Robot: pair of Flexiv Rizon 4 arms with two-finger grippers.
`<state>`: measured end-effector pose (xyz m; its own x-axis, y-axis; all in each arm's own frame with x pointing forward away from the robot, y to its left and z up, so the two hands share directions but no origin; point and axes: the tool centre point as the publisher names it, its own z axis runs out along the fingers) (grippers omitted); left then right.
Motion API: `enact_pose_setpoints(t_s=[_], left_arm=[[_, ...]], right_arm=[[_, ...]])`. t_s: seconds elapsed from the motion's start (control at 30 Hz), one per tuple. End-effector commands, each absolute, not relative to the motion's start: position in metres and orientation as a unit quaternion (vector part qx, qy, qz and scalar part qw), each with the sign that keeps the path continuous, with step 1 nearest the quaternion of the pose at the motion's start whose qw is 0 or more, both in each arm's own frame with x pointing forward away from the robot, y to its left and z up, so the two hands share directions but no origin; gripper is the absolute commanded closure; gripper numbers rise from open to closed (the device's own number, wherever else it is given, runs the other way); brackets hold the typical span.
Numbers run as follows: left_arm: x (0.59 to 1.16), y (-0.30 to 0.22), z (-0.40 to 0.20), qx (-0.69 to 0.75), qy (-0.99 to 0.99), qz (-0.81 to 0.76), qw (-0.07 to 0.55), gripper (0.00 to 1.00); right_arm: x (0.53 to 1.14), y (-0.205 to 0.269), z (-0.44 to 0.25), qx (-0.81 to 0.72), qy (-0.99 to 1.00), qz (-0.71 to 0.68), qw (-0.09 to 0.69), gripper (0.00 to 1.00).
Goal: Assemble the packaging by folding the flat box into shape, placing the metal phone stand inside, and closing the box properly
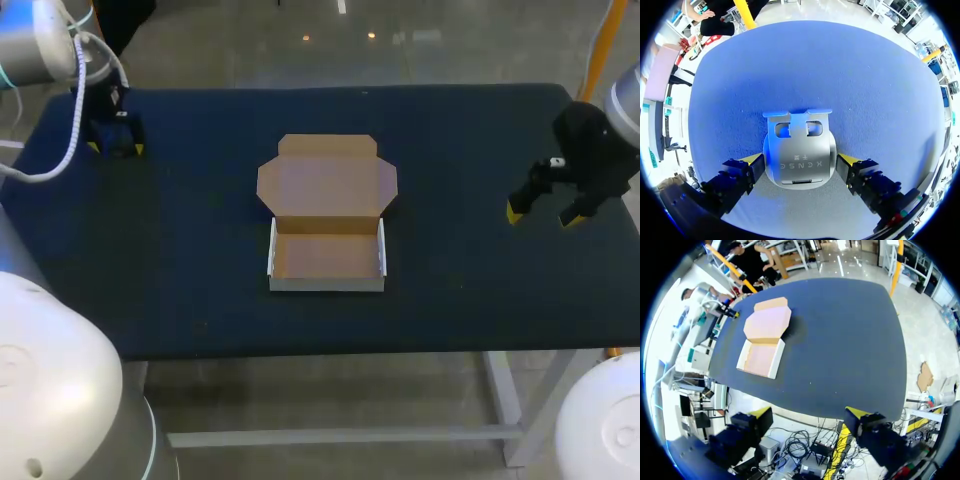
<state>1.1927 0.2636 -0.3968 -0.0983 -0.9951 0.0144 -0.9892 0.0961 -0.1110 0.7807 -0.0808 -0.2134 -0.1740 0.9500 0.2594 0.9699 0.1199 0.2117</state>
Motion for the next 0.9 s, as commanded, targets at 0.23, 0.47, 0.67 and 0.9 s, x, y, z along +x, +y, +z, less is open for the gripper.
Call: enact_pose_setpoints(t_s=[0.23,0.47,0.67,0.9], left_arm=[[1.205,0.265,-0.403,-0.672,0.74,-0.034,0.021,0.15],[1.207,0.265,-0.404,-0.673,0.738,-0.031,0.025,0.52],[1.207,0.264,-0.403,-0.674,0.738,-0.033,0.025,1.0],[1.197,0.264,-0.395,-0.676,0.734,-0.045,0.034,1.0]], right_arm=[[0.78,-0.081,-0.211,-0.642,-0.748,-0.165,0.031,0.0],[0.78,-0.081,-0.211,-0.642,-0.748,-0.165,0.031,0.0],[0.78,-0.081,-0.211,-0.642,-0.748,-0.165,0.031,0.0],[0.78,-0.081,-0.211,-0.642,-0.748,-0.165,0.031,0.0]])
